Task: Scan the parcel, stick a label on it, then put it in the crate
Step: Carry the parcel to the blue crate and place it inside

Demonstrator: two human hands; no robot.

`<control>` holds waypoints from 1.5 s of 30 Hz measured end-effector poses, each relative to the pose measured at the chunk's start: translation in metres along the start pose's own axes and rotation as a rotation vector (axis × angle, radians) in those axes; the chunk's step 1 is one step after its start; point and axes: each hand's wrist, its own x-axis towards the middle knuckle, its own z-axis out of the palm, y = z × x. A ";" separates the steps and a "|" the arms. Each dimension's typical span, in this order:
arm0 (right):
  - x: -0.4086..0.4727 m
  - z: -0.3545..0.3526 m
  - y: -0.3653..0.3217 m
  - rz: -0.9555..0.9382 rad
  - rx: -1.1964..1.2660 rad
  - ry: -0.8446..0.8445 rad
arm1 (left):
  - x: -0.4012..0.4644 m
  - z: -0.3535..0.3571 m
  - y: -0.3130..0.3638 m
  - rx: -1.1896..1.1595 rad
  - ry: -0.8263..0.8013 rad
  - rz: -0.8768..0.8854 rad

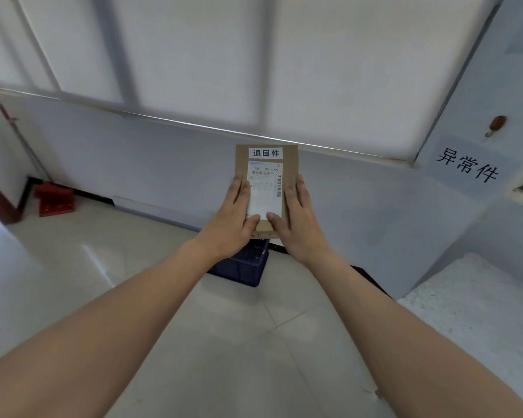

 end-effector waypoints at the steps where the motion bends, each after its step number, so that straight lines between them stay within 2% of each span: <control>1: 0.016 0.008 0.004 -0.002 0.007 -0.007 | 0.013 -0.001 -0.011 0.001 0.000 -0.008; 14: 0.172 0.105 0.016 0.044 0.009 -0.075 | 0.130 -0.034 -0.145 0.007 -0.009 -0.053; 28: 0.312 0.236 -0.013 0.242 -0.064 0.005 | 0.245 -0.095 -0.320 -0.055 -0.159 0.101; 33: 0.355 0.263 -0.016 0.302 -0.098 0.009 | 0.286 -0.106 -0.364 -0.085 -0.207 0.129; 39: 0.395 0.288 0.018 0.375 -0.092 -0.019 | 0.342 -0.088 -0.411 -0.087 -0.328 0.153; 45: 0.435 0.324 0.086 0.422 -0.030 -0.117 | 0.399 -0.041 -0.460 -0.023 -0.458 0.123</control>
